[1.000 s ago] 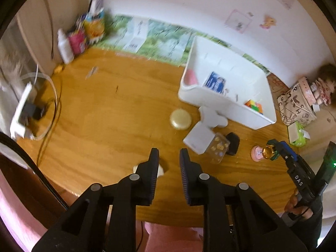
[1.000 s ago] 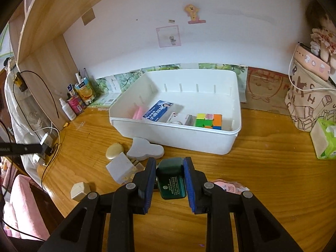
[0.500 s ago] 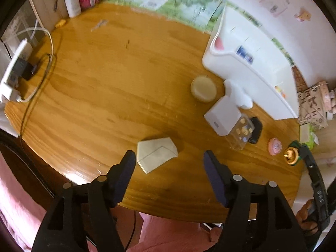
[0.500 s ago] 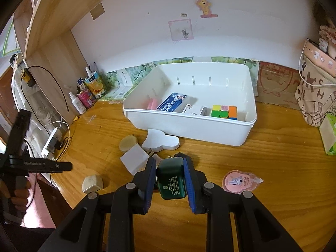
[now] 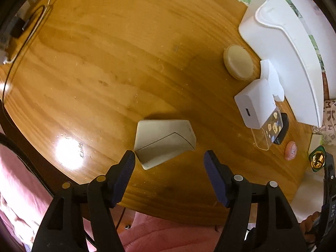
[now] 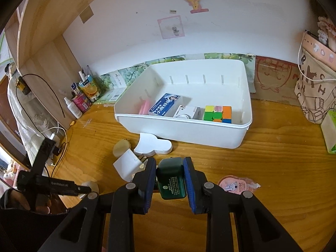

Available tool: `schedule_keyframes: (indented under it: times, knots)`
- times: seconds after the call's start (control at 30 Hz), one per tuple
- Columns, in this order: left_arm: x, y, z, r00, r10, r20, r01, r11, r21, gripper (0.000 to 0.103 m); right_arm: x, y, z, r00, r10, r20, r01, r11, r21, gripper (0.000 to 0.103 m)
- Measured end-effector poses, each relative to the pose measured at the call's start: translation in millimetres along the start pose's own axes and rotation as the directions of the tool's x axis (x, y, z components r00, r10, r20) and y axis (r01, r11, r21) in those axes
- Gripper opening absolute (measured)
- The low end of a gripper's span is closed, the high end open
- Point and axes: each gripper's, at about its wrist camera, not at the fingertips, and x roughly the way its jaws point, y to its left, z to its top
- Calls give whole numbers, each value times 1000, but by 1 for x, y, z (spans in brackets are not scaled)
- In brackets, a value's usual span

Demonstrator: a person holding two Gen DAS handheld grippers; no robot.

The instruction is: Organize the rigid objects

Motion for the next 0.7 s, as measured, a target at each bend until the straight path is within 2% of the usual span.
schedule_keyframes:
  times: [0.13,0.3,0.6,0.67,0.7]
  knots:
    - [2,4,2,1000,9,-6,-9,1000,-22,71,3,-4,3,1000,2,-5,-2,1000,10,27]
    - [5,8,6,1000,-9,-24,8,999,-48,66,3,-6,4,1000,4,-4,-4,1000,18,27]
    - [4,9,7,1000,-8,-29,7,1000,-26,64,-4,-4,-1,1000,-1,2,1,1000,14,27]
    - [0,4,9,1000,-9,-21,9,1000,-11,49,-6,-2,-3,1000,-4,4,4,1000,10,27]
    - [-6,3,10,1000,-27,-16,27,1000,-1,33,-7,-1,-3,1000,-5,6,5,1000,5,27]
